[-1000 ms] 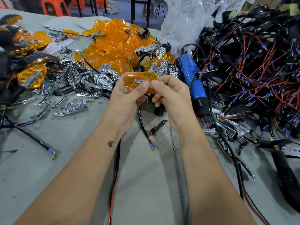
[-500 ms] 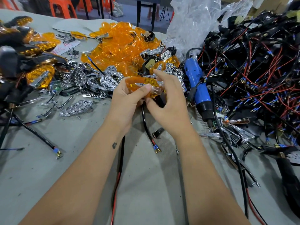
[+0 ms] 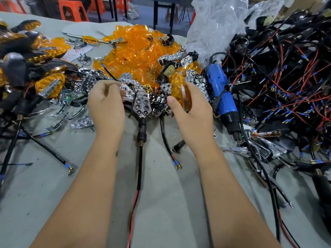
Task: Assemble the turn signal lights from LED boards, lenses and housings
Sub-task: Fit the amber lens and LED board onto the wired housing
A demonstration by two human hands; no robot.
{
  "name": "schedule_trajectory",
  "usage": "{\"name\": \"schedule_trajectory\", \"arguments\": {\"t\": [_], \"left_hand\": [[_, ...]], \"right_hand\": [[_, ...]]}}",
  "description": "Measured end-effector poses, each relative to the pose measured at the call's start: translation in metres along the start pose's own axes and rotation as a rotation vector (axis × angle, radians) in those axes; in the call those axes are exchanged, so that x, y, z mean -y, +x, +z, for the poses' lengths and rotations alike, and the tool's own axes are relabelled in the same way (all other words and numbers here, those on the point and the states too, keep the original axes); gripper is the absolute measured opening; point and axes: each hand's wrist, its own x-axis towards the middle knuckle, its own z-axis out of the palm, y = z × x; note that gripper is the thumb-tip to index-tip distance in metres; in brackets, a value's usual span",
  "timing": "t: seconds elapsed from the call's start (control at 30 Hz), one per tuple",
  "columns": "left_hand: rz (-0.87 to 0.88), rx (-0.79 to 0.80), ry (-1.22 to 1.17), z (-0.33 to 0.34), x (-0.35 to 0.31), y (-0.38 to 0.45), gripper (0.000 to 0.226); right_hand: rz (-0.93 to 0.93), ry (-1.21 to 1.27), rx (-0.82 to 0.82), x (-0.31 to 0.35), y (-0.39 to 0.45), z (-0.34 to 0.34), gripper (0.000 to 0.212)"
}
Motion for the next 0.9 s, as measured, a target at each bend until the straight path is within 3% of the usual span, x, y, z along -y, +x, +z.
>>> {"name": "schedule_trajectory", "arguments": {"t": [0.1, 0.2, 0.4, 0.5, 0.57, 0.7, 0.77, 0.9], "left_hand": [[0.021, 0.043, 0.288, -0.006, 0.007, 0.007, 0.014], [0.054, 0.148, 0.573, -0.005, 0.010, 0.006, 0.025], [0.127, 0.263, 0.780, 0.006, 0.011, -0.004, 0.058], [0.140, 0.295, 0.797, 0.008, 0.012, -0.003, 0.062], [0.119, 0.318, 0.725, 0.009, 0.012, -0.003, 0.059], [0.144, 0.348, 0.520, 0.011, 0.014, -0.003, 0.018], [0.085, 0.376, 0.345, 0.012, 0.015, -0.001, 0.018], [-0.257, 0.523, -0.200, 0.018, 0.008, -0.008, 0.033]], "right_hand": [[0.000, 0.004, -0.007, 0.000, 0.000, 0.000, 0.032], [-0.010, -0.002, -0.008, -0.001, 0.000, 0.001, 0.029], [-0.017, -0.003, 0.001, -0.001, 0.001, 0.001, 0.033], [-0.014, 0.062, 0.007, 0.000, 0.000, 0.003, 0.026], [0.003, 0.132, 0.008, 0.003, -0.002, 0.002, 0.023], [0.053, 0.352, 0.033, 0.009, -0.005, 0.001, 0.025], [0.077, 0.420, 0.028, 0.011, -0.005, 0.000, 0.028], [0.141, 0.457, -0.054, 0.011, 0.000, -0.003, 0.021]]}}
